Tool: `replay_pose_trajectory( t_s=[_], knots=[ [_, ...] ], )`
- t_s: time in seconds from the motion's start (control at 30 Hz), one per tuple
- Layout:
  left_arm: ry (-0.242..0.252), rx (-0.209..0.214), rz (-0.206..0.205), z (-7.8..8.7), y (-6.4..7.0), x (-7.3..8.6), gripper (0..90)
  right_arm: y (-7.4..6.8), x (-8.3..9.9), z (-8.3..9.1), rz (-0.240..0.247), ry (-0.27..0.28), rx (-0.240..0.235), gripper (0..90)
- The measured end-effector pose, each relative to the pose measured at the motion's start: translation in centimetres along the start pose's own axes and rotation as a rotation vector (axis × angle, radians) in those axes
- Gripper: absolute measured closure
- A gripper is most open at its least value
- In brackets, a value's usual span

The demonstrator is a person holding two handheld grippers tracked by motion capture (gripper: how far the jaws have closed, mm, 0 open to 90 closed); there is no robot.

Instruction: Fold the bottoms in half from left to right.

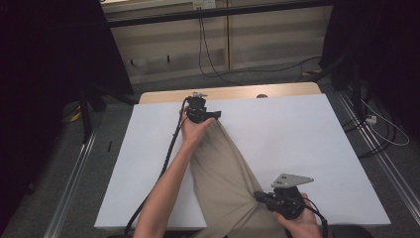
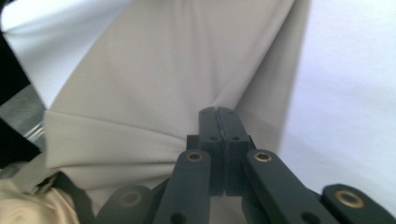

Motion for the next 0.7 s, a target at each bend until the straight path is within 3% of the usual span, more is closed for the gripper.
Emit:
replay_pose_trajectory(
  t_s=[0.03,0.17,0.27,0.3,0.33,0.37,0.4,0.43,0.47,0.5,0.67,0.7],
  knots=[
    [0.008,-0.003,-0.004,1.3,-0.1,0.4,27.0,0.6,-0.2,0.4,-0.001,0.012,0.019,90.0],
    [0.007,0.000,-0.004,3.1,0.0,1.7,25.2,1.6,-0.1,0.8,-0.016,0.002,0.029,88.0],
    [0.013,0.002,-0.031,4.9,0.4,3.4,23.5,2.2,-0.2,1.3,0.012,0.024,0.102,74.1],
    [0.005,0.003,-0.045,5.6,0.5,4.1,23.5,1.8,-0.5,1.5,0.017,0.040,0.092,73.1],
    [0.007,0.006,-0.041,6.2,0.9,4.7,23.6,0.3,-1.1,1.7,0.043,0.065,0.040,71.7],
    [-0.002,0.012,-0.047,6.9,1.2,5.4,23.6,0.3,-1.1,1.7,0.043,0.065,0.040,71.7],
    [-0.007,0.022,-0.057,7.6,1.7,6.1,23.8,-1.6,-1.2,1.2,0.097,0.045,-0.012,71.2],
    [-0.012,0.033,-0.088,8.4,2.2,6.7,23.8,-1.6,-1.2,1.2,0.097,0.045,-0.012,71.2],
    [-0.010,0.043,-0.097,9.1,2.8,7.4,26.0,-3.7,-0.9,0.1,0.144,0.012,-0.075,69.5],
    [-0.011,0.058,-0.093,9.9,3.5,8.1,26.0,-3.7,-0.9,0.1,0.144,0.012,-0.075,69.5],
    [-0.037,0.125,-0.128,13.8,7.0,11.6,27.8,-7.0,-0.1,-2.3,0.199,-0.061,-0.156,65.1],
    [-0.038,0.147,-0.137,14.6,7.8,12.1,29.4,-7.8,0.9,-2.5,0.225,-0.090,-0.180,64.7]
  ],
)
Point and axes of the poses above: each handheld gripper's, and its own axes: z roughly backward along the jaws, x roughly out of its underside, y roughly to its right, the point moved 10 cm from there along -z, roughly forward along the jaws, and after that the axes turned 9 degrees about -z, right-handed, at the moved point
